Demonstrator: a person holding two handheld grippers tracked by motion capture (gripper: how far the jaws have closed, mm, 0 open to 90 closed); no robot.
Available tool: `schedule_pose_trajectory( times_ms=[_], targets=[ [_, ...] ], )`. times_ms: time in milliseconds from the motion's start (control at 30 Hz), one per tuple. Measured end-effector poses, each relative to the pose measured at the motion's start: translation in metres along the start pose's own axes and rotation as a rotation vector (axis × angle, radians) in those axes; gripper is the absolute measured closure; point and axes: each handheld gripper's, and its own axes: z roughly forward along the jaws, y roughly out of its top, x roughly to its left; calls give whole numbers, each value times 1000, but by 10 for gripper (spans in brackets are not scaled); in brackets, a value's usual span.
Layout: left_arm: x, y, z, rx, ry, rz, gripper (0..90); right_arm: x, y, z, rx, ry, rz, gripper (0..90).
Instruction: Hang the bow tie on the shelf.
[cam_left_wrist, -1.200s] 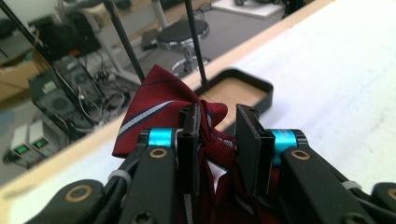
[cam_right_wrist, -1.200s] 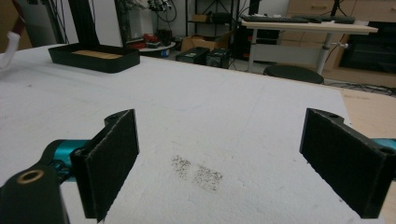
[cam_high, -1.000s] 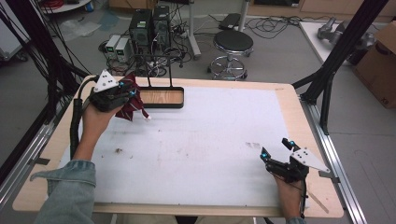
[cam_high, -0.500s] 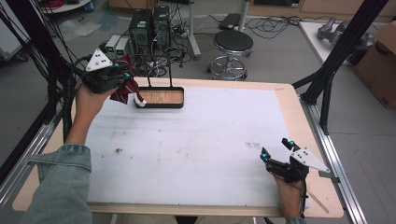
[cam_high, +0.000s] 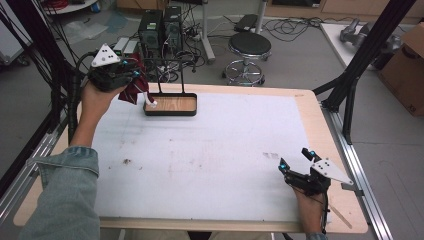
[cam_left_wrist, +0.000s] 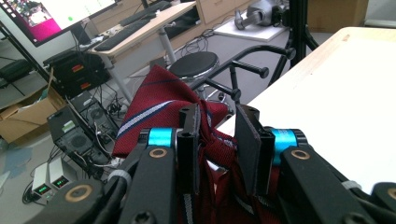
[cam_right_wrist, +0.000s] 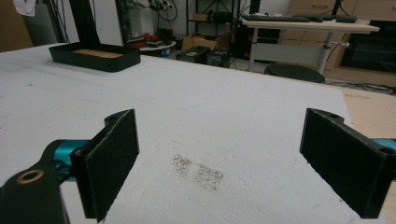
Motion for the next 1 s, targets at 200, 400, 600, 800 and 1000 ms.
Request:
schedule_pose_trajectory(
  times_ms=[200,400,600,800,1000],
  targets=[
    [5,1,5,3,-8,-8,707,0,0,0,0,0,0,108],
    [9,6,10,11,-17,3,706,0,0,0,2,0,5,108],
    [14,8,18,22,-7,-3,707,0,0,0,3,-1,6,107],
    [22,4,26,47,11,-25,706,0,0,0,4,0,5,108],
    [31,0,33,73,39,-47,706,0,0,0,3,1,5,108]
  ],
)
